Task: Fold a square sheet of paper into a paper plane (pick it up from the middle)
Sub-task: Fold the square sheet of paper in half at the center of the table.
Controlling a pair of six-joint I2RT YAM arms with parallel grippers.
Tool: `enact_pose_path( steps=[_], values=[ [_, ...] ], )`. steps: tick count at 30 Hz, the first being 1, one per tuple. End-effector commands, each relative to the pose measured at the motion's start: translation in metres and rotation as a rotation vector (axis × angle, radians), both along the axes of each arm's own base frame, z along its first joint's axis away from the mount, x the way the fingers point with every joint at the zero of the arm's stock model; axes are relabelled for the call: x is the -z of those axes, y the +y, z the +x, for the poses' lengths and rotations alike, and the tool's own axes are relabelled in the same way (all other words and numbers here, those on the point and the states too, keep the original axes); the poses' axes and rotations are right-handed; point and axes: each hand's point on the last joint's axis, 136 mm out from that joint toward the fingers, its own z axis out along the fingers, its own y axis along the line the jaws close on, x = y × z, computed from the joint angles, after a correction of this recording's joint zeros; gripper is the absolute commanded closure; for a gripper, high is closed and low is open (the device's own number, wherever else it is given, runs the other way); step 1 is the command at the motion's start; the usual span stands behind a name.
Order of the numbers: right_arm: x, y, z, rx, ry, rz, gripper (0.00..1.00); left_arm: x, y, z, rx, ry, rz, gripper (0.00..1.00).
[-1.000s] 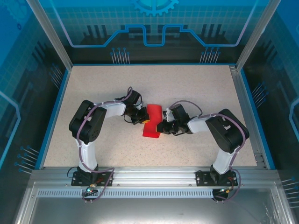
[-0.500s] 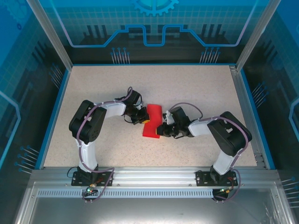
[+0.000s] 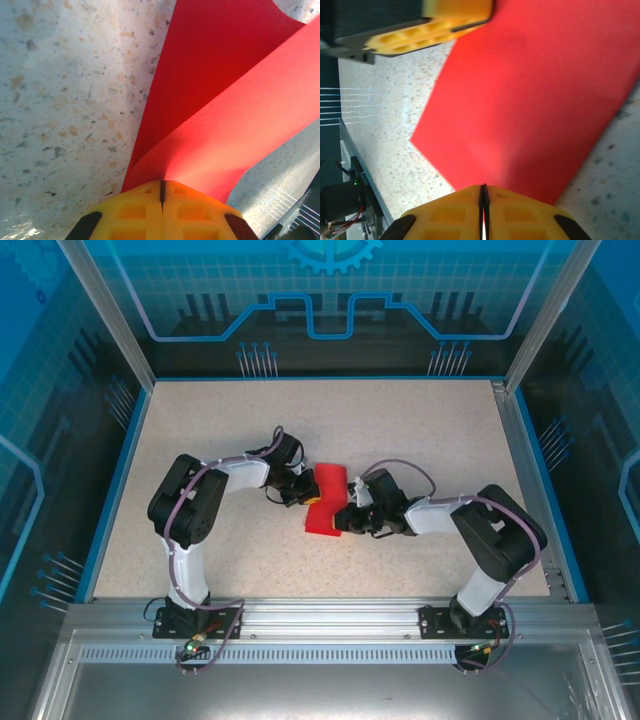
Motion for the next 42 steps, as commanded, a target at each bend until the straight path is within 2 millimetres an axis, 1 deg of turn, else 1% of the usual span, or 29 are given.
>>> enact_pose_path(
  steps=[1, 3, 9, 13, 16, 21, 24, 26, 32, 36, 38, 40, 42],
  values=[
    [0.002, 0.001, -0.011, -0.029, 0.002, -0.029, 0.88, 0.030, 0.011, -0.021, 0.016, 0.079, 0.071, 1.00],
    [0.008, 0.002, -0.014, -0.031, 0.013, -0.041, 0.88, 0.030, 0.011, -0.022, 0.018, 0.078, 0.071, 1.00],
    [0.035, -0.006, -0.022, -0.018, 0.055, -0.097, 0.89, 0.031, 0.011, -0.023, 0.020, 0.082, 0.075, 1.00],
    [0.044, -0.009, -0.026, -0.019, 0.079, -0.111, 0.89, 0.031, 0.011, -0.022, 0.019, 0.082, 0.072, 1.00],
    [0.036, -0.009, -0.024, -0.014, 0.061, -0.105, 0.89, 0.031, 0.011, -0.022, 0.020, 0.080, 0.073, 1.00],
    [0.010, -0.004, -0.017, -0.018, 0.005, -0.056, 0.89, 0.031, 0.011, -0.023, 0.021, 0.083, 0.073, 1.00],
    [0.004, 0.001, -0.016, -0.029, -0.004, -0.022, 0.89, 0.032, 0.012, -0.023, 0.023, 0.084, 0.076, 1.00],
    [0.009, 0.000, -0.018, -0.030, 0.006, -0.029, 0.89, 0.033, 0.012, -0.024, 0.024, 0.085, 0.077, 1.00],
    [0.037, -0.010, -0.032, -0.039, 0.071, -0.078, 0.89, 0.033, 0.011, -0.023, 0.024, 0.088, 0.074, 1.00],
    [0.047, -0.015, -0.038, -0.048, 0.093, -0.116, 0.89, 0.033, 0.011, -0.024, 0.025, 0.089, 0.077, 1.00],
    [0.041, -0.015, -0.034, -0.043, 0.080, -0.119, 0.90, 0.033, 0.012, -0.024, 0.025, 0.089, 0.078, 1.00],
    [0.025, -0.012, -0.025, -0.036, 0.046, -0.098, 0.90, 0.034, 0.012, -0.024, 0.028, 0.089, 0.078, 1.00],
    [0.005, -0.010, -0.011, -0.018, 0.003, -0.060, 0.90, 0.035, 0.012, -0.026, 0.033, 0.093, 0.079, 1.00]
  ],
)
